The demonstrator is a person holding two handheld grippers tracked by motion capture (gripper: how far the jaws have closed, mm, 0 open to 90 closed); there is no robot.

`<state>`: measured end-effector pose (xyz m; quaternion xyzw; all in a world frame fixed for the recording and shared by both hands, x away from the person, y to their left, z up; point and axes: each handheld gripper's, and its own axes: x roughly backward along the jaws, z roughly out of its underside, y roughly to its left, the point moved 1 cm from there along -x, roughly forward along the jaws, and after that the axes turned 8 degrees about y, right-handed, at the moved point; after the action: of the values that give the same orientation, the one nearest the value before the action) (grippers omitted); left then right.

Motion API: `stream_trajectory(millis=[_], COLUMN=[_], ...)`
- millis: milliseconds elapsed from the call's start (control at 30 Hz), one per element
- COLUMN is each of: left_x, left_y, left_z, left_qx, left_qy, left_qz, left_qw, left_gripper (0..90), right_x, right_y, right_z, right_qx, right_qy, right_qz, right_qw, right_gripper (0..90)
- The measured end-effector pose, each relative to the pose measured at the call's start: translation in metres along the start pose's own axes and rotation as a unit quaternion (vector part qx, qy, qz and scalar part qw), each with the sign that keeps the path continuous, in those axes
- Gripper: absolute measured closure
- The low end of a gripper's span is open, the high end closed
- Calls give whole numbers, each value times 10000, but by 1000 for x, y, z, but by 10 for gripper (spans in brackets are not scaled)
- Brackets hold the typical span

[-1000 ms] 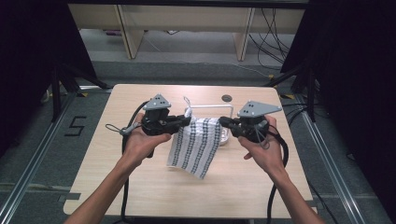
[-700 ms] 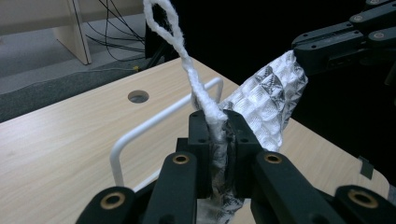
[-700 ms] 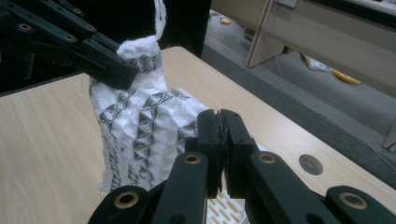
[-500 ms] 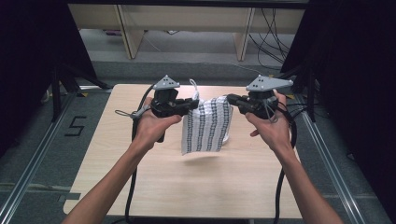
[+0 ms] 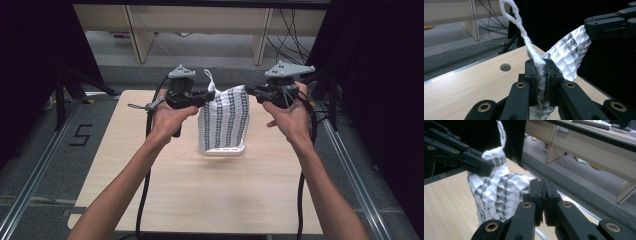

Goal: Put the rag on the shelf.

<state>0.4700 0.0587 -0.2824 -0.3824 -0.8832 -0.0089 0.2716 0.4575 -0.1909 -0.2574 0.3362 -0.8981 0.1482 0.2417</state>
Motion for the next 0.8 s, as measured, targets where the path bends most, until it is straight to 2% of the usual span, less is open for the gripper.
stream_trajectory(millis=[233, 400, 567, 633, 700, 800], left_x=[-11, -18, -23, -24, -26, -31], left_y=[7, 14, 19, 22, 27, 33], left_z=[-9, -14, -23, -26, -29, -30], left_qx=[-4, 122, 149, 200, 242, 341], left_qy=[-12, -89, -171, -212, -214, -210], left_qz=[-87, -117, -201, -227, -275, -286], left_qw=[10000, 9998, 9995, 9993, 9991, 9988], left_gripper=[821, 821, 821, 820, 820, 817], right_x=[-7, -14, -22, -25, -28, -36], right_y=[-10, -18, -26, -29, -33, -36], right_z=[-10, -17, -24, -26, -28, -30], right_qx=[-99, -58, -153, -254, -225, -330], right_qy=[69, 76, 43, 43, 43, 95], right_qz=[93, 202, 257, 213, 266, 238], right_qw=[9999, 9998, 9995, 9994, 9994, 9991], right_gripper=[883, 883, 883, 883, 882, 882])
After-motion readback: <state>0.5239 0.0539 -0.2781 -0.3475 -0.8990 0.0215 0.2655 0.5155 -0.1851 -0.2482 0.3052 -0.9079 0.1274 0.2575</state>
